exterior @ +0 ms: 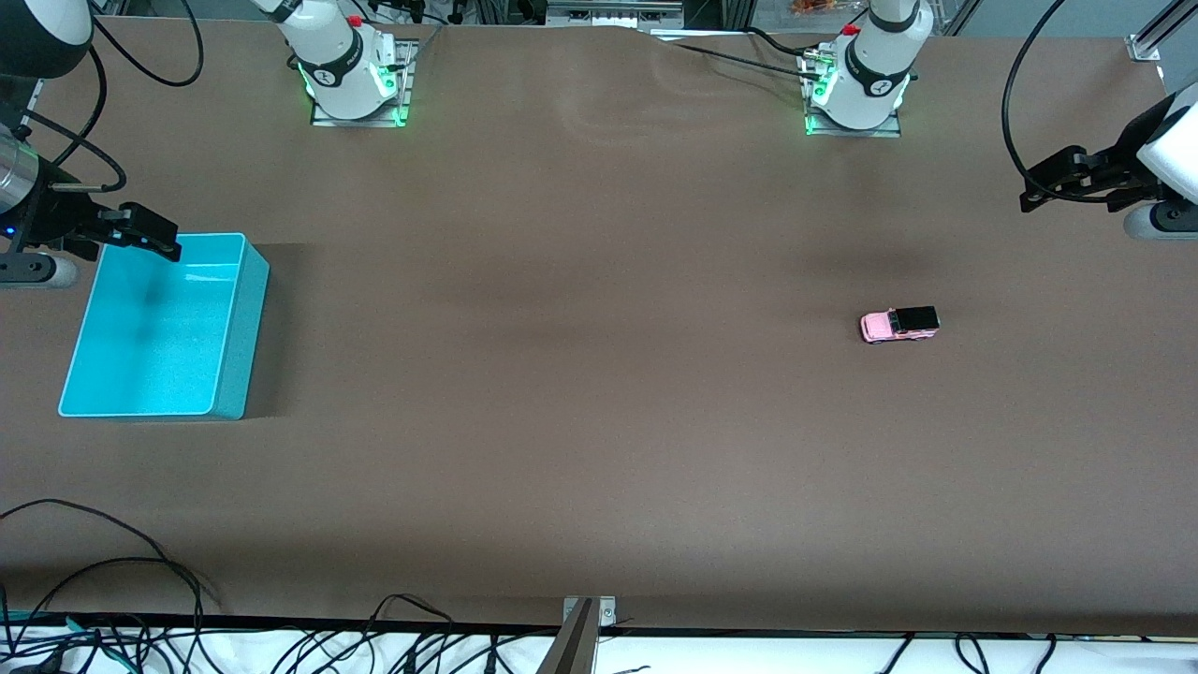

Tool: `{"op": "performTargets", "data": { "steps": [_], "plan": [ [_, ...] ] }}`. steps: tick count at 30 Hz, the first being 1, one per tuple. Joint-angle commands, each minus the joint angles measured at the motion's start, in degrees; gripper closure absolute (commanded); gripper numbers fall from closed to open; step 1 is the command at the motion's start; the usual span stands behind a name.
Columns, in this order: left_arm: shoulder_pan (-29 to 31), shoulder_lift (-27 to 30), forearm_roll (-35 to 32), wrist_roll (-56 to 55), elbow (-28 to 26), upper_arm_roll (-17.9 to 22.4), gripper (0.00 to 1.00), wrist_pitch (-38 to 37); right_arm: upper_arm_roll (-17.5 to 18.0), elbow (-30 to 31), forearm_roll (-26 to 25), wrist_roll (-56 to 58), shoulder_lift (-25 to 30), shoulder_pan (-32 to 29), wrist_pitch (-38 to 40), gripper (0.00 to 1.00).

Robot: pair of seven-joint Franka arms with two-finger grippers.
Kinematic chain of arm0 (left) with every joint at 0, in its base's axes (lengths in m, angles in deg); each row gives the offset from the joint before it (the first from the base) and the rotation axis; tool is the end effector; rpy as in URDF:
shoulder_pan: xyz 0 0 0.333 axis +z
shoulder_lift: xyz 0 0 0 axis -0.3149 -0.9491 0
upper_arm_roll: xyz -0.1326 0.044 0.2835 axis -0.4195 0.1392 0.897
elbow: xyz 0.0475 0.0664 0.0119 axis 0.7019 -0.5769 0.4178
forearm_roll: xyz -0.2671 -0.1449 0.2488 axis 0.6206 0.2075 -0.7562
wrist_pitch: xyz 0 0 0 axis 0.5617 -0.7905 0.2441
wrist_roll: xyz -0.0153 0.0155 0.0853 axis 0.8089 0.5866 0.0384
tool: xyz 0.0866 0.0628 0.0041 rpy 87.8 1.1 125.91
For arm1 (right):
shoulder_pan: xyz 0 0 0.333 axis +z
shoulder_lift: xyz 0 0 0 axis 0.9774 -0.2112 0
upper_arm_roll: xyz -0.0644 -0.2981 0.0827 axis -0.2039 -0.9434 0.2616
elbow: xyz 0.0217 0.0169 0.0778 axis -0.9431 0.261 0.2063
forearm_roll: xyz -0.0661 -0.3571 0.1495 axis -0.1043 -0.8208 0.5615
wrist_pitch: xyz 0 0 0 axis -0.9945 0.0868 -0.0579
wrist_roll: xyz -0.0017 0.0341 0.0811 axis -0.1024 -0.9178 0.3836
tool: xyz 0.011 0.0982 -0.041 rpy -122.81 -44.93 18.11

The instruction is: Wind and store pink jeep toy

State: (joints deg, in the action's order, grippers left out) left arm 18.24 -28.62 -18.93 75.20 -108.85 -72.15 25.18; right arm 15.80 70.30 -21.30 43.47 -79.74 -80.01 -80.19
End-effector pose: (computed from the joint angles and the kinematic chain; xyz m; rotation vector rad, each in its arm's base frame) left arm 0.5463 -0.0099 0.6315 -3.1111 -0.0158 0.2172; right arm 0.5812 0.0061 0.5803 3.0953 0.0317 -0.0772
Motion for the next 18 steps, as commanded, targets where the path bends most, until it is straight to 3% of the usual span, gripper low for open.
{"op": "performTargets", "data": {
  "steps": [1,18],
  "plan": [
    [-0.1,-0.9,-1.2,-0.8,1.7,-0.2,0.00,0.5,0.3,-1.8,-0.7,-0.4,-0.7,-0.1,0.6,0.00],
    [1.5,-0.1,-0.5,-0.6,-1.3,-0.3,0.00,3.6,0.3,-1.8,-0.7,-0.5,-0.7,-0.2,0.7,0.00]
  ]
}}
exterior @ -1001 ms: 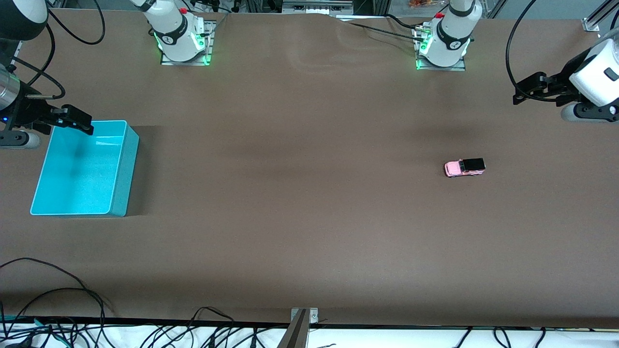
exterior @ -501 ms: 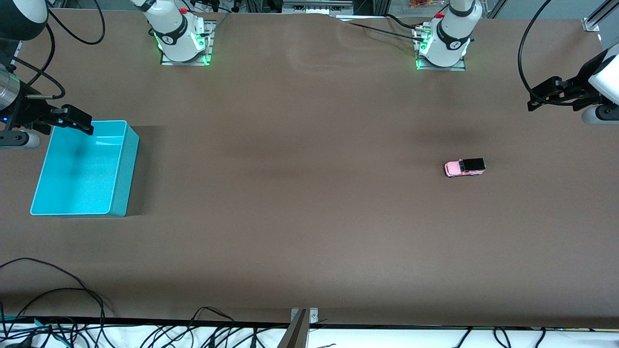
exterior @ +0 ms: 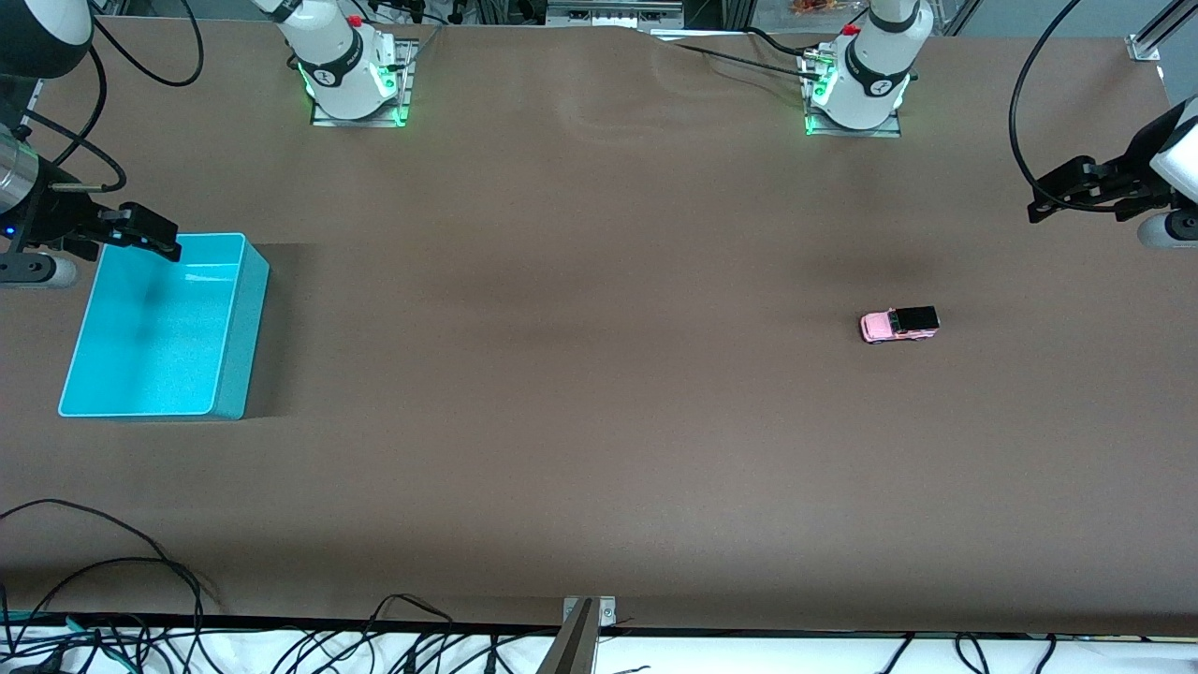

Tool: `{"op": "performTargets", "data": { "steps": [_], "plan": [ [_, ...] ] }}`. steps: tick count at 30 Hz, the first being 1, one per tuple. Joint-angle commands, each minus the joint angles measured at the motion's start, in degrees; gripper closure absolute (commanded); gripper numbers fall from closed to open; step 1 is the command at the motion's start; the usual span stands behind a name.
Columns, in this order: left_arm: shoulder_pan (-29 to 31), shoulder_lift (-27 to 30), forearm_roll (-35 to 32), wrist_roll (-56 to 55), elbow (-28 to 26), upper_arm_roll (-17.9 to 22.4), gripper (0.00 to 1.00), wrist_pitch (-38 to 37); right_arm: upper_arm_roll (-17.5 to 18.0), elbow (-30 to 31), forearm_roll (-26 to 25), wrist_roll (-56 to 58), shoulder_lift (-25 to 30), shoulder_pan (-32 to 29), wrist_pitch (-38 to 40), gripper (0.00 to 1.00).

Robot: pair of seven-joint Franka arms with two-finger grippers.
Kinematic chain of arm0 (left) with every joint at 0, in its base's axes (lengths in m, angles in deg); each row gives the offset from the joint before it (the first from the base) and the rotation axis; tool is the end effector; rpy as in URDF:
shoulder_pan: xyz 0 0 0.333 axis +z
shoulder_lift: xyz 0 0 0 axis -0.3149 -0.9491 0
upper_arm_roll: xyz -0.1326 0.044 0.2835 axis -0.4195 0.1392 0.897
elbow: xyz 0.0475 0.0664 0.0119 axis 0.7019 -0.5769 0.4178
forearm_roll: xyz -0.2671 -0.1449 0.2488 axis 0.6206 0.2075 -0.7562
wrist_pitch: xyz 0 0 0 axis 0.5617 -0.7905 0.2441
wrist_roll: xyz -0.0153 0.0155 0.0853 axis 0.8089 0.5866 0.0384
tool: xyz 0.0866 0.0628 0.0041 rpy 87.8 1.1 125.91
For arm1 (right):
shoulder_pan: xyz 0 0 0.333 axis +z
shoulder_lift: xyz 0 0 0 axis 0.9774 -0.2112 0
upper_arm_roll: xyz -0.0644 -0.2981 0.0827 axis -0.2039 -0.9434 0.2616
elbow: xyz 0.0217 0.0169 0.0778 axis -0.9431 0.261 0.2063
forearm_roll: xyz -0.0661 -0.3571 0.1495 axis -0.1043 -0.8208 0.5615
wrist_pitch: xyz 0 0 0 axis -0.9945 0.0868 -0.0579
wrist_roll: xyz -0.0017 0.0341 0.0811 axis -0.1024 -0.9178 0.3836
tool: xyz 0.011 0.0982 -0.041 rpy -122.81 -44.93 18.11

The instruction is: Wind and store pink jeep toy

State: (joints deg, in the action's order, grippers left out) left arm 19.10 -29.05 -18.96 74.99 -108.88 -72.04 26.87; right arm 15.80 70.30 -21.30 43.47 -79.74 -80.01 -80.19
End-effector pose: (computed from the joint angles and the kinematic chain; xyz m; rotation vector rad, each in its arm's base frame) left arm 0.5521 -0.0006 0.6293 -3.1138 -0.0474 0.1841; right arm 0.5812 0.0061 0.5803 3.0953 0.0317 -0.0772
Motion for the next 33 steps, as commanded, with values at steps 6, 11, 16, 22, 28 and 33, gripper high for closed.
{"op": "performTargets", "data": {
  "steps": [6,11,16,22,28,33],
  "plan": [
    [0.8,2.9,-0.5,-0.2,-4.8,-0.4,0.00,3.7,0.3,-1.8,-0.7,-0.4,-0.7,-0.2,0.8,0.00],
    [1.2,6.1,-0.4,-0.1,-9.5,-0.4,0.00,6.7,0.3,-1.8,-0.7,-0.4,-0.7,-0.2,0.8,0.00],
    [1.3,6.4,-0.4,-0.1,-10.0,-0.4,0.00,7.2,0.3,-1.8,-0.7,-0.5,-0.7,-0.2,0.8,0.00],
    [1.3,6.2,-0.4,-0.1,-9.8,-0.4,0.00,7.2,0.3,-1.8,-0.7,-0.5,-0.7,-0.2,0.9,0.00],
    [1.5,6.1,-0.4,-0.1,-9.7,-0.4,0.00,7.2,0.3,-1.8,-0.7,-0.6,-0.7,-0.2,0.9,0.00],
    [1.6,6.1,-0.4,-0.1,-9.7,-0.4,0.00,7.2,0.3,-1.8,-0.7,-0.6,-0.7,-0.2,0.9,0.00]
  ]
}}
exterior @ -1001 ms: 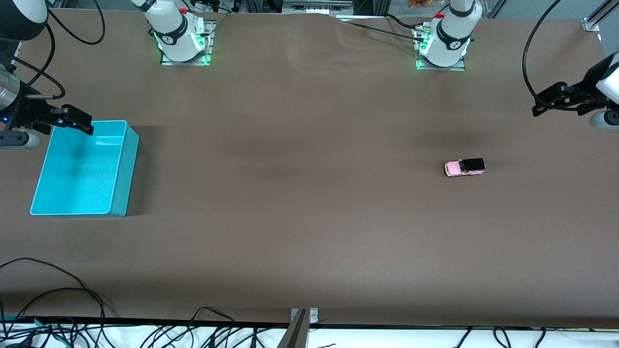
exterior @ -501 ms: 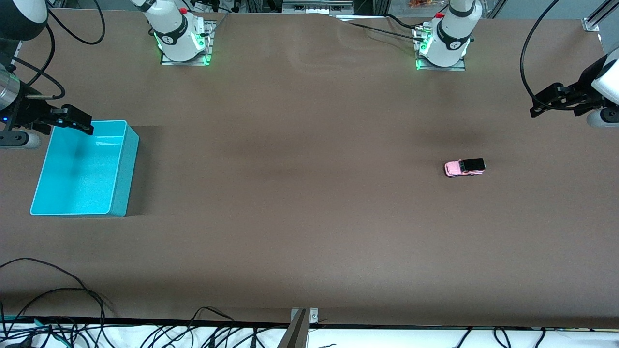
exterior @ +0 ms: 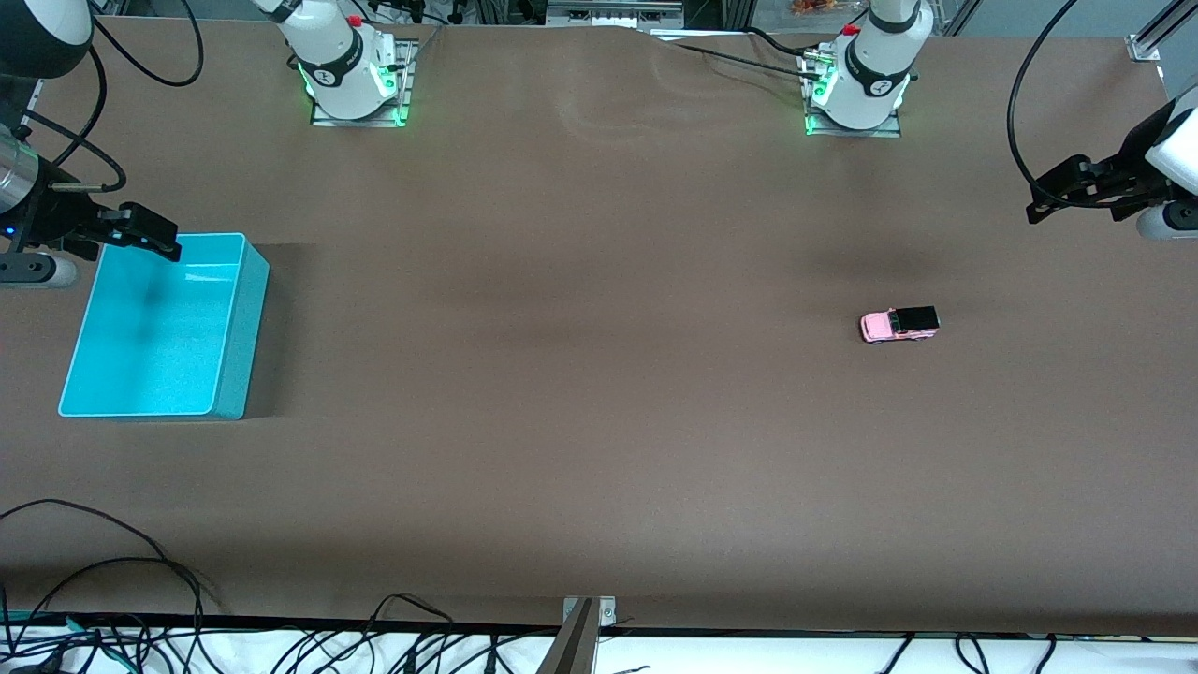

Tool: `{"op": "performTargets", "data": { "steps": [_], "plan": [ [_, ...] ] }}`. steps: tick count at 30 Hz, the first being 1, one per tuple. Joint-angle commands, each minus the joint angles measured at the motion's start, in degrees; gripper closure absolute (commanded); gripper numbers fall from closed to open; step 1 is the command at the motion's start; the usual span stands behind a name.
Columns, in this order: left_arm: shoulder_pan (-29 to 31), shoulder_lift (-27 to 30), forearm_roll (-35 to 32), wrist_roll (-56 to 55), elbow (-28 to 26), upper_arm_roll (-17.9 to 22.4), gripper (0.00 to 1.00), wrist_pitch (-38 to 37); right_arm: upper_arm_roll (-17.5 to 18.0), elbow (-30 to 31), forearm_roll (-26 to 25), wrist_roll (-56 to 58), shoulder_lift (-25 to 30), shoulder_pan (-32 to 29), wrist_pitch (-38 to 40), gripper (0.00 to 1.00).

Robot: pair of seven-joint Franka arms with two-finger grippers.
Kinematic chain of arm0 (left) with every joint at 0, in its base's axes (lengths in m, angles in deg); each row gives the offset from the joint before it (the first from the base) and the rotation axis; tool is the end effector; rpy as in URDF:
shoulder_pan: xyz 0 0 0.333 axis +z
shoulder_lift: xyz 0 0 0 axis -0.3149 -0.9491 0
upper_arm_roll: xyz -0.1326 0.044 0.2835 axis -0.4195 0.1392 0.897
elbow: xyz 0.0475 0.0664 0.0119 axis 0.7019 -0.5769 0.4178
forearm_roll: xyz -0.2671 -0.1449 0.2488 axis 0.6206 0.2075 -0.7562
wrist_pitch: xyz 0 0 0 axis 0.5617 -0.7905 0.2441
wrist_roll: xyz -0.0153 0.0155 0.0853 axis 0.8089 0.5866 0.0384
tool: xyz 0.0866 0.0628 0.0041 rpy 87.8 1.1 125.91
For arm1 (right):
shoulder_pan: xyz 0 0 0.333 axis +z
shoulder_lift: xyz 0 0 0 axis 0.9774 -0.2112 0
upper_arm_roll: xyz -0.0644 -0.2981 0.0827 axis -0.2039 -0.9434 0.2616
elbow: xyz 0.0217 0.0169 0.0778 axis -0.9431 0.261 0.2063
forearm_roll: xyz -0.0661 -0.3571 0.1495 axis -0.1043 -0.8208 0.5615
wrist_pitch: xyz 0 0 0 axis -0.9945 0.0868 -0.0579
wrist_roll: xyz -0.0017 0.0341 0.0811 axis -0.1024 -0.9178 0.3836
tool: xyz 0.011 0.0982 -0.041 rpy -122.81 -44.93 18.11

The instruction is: Wind and store pink jeep toy

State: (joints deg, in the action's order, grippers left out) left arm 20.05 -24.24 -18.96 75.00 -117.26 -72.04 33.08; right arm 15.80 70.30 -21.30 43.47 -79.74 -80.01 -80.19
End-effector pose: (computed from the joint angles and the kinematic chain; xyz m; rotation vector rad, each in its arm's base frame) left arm 0.5365 0.0077 0.6162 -3.1166 -0.0704 0.1125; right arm 0.5812 0.0061 0.5803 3.0953 0.0317 -0.0772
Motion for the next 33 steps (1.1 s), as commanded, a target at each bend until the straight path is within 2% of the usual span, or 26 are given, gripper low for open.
{"op": "performTargets", "data": {
  "steps": [1,33],
  "plan": [
    [0.7,1.3,-0.4,-0.1,-1.3,-0.4,0.00,0.9,0.3,-1.7,-0.7,-0.6,-0.7,-0.2,0.9,0.00],
    [1.8,1.3,-0.7,0.1,-0.7,-0.3,0.00,-0.6,0.3,-1.7,-0.7,-0.7,-0.7,-0.1,0.9,0.00]
  ]
}}
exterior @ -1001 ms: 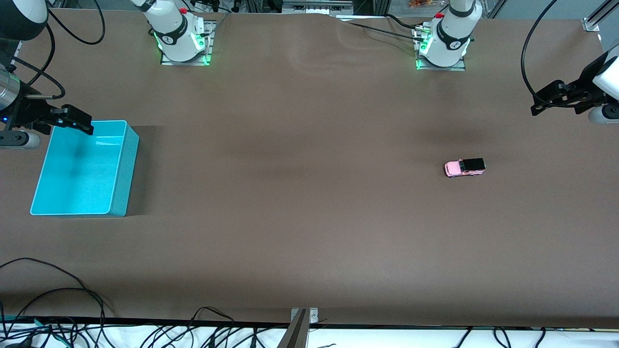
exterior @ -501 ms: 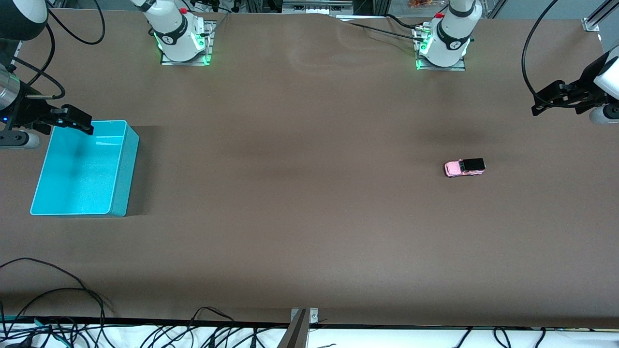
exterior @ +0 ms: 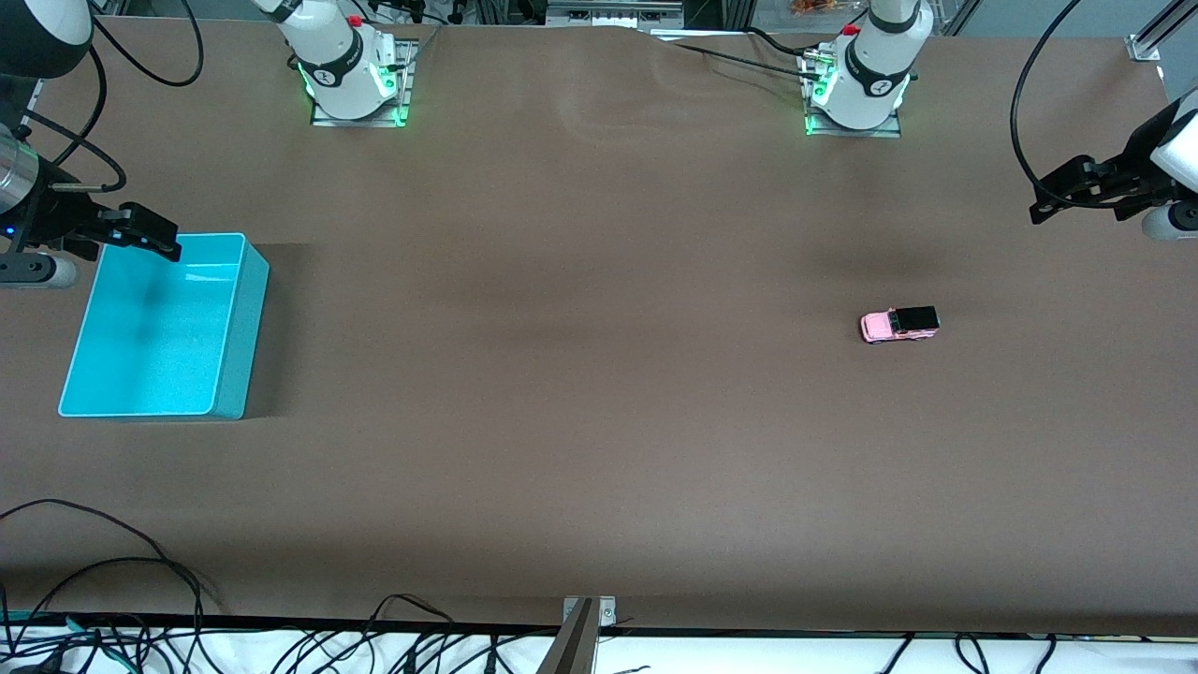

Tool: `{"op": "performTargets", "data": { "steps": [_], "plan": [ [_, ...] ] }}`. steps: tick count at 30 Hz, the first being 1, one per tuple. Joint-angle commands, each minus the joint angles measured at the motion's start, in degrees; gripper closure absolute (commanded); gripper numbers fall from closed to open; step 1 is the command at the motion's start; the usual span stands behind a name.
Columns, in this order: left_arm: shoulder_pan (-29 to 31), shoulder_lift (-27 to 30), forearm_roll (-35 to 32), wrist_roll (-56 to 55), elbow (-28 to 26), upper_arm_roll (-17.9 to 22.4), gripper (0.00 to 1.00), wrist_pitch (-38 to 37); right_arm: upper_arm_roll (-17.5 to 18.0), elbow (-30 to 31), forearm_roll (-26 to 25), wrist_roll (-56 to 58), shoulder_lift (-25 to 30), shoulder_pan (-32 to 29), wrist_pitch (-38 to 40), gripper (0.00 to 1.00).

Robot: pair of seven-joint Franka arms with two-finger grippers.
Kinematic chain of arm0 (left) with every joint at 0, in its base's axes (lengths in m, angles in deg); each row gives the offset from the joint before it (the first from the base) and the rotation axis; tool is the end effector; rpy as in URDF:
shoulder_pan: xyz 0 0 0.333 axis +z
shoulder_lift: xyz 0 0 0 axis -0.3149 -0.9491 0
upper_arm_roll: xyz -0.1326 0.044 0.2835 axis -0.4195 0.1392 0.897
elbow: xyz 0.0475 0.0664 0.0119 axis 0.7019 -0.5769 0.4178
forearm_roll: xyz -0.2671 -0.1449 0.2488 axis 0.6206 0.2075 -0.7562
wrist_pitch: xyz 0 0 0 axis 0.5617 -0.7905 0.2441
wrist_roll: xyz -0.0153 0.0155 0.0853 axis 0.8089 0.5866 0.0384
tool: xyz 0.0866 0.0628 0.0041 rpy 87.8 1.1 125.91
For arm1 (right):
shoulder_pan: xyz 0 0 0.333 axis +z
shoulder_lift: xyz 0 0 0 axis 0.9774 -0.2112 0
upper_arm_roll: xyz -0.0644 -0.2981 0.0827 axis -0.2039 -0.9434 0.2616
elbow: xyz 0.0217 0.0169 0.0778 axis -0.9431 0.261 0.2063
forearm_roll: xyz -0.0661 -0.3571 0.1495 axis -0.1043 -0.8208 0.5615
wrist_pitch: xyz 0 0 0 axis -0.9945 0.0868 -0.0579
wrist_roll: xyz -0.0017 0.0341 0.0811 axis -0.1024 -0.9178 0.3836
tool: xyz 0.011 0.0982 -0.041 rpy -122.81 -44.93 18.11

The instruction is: Wind and store pink jeep toy

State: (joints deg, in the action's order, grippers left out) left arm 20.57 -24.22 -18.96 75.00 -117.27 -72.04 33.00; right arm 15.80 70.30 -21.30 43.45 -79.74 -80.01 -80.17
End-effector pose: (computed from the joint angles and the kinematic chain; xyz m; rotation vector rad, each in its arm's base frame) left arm 0.5361 0.0126 0.6162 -3.1164 -0.0846 0.1146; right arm 0.5812 0.0061 0.5802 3.0952 0.0311 -0.0777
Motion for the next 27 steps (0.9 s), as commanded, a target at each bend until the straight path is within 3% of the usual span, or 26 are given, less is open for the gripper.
{"op": "performTargets", "data": {
  "steps": [1,27],
  "plan": [
    [1.3,1.2,-0.7,0.1,-0.7,-0.3,0.00,-0.5,0.3,-1.7,-0.7,-0.7,-0.7,-0.1,0.9,0.00],
    [1.4,-0.6,-0.3,1.3,-2.8,-0.7,0.00,-0.5,0.2,-1.7,-0.7,-0.7,-0.7,-0.2,0.9,0.00]
  ]
}}
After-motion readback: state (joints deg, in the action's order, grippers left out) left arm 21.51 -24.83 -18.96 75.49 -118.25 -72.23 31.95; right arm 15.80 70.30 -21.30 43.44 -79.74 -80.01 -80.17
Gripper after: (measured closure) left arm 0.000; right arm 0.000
